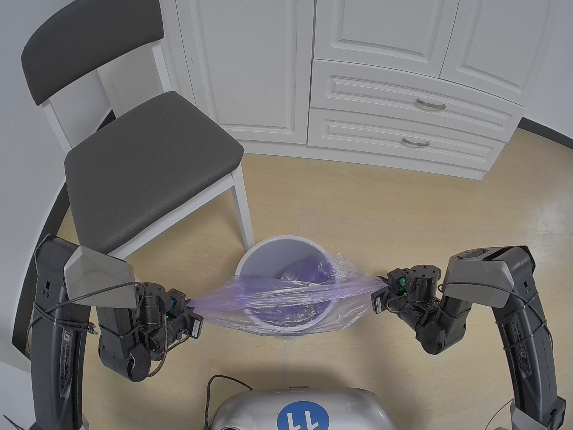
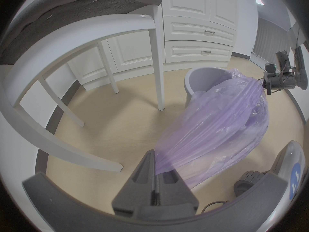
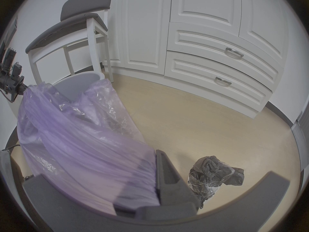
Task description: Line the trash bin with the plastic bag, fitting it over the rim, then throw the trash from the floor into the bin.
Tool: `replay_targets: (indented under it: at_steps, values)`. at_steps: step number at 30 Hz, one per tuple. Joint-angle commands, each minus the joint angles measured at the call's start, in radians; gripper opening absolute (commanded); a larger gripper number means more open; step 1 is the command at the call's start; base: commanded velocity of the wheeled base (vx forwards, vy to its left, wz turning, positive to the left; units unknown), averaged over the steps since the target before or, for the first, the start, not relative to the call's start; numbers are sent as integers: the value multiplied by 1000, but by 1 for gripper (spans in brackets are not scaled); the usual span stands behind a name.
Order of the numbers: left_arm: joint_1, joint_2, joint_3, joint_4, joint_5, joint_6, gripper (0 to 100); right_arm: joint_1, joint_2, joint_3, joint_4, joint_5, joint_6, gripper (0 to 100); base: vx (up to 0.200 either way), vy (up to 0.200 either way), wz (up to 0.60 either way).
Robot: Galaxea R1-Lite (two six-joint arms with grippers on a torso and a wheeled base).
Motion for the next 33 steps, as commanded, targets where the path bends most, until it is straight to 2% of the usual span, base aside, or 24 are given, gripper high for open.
replay_targets:
  at_steps: [1, 9, 10, 15, 16, 17, 19, 23, 25, 27, 28, 29, 30, 33]
  values:
    - [1, 2, -1, -2, 0, -1, 0, 4, -6, 9, -6, 0, -1, 0, 0, 0, 0]
    - [-8, -28, 14, -2, -3, -6, 0, 24, -23, 61, -58, 0, -4, 0, 0, 0, 0]
    - [-8, -31, 19, -2, -3, -6, 0, 27, -34, 80, -60, 10, -4, 100, 0, 0, 0]
    - [-8, -30, 19, -2, -3, -6, 0, 26, -46, 86, -60, 19, -1, 100, 0, 0, 0]
    - [-8, -28, 17, -2, -5, -7, 0, 1, -71, 109, -60, 80, 7, 100, 0, 0, 0]
    - [-8, -28, 17, -2, -3, -7, 0, -11, -77, 120, -60, 106, 13, 100, 0, 0, 0]
    - [-8, -30, 16, -2, -3, -7, 0, -59, -97, 161, -60, 226, 27, 100, 0, 0, 0]
    - [-3, -25, 4, 0, 3, -7, 0, -165, -111, 224, -90, 527, 86, 100, 0, 0, 0]
    - [3, -22, -9, 0, 3, -7, 0, -218, -94, 249, -132, 695, 154, 100, 0, 0, 0]
    - [9, -22, -13, 0, 4, -7, 0, -257, -81, 259, -132, 813, 226, 100, 0, 0, 0]
    - [12, -25, -12, 0, 3, -7, 0, -272, -85, 256, -132, 850, 260, 100, 0, 0, 0]
    - [12, -25, -12, 0, 3, -7, 0, -272, -85, 256, -132, 850, 260, 100, 0, 0, 0]
    - [13, -27, -13, 0, 3, -9, 0, -290, -88, 252, -132, 869, 300, 100, 0, 0, 0]
    - [13, -25, -15, 0, 4, -9, 0, -321, -86, 241, -132, 887, 349, 100, 0, 0, 0]
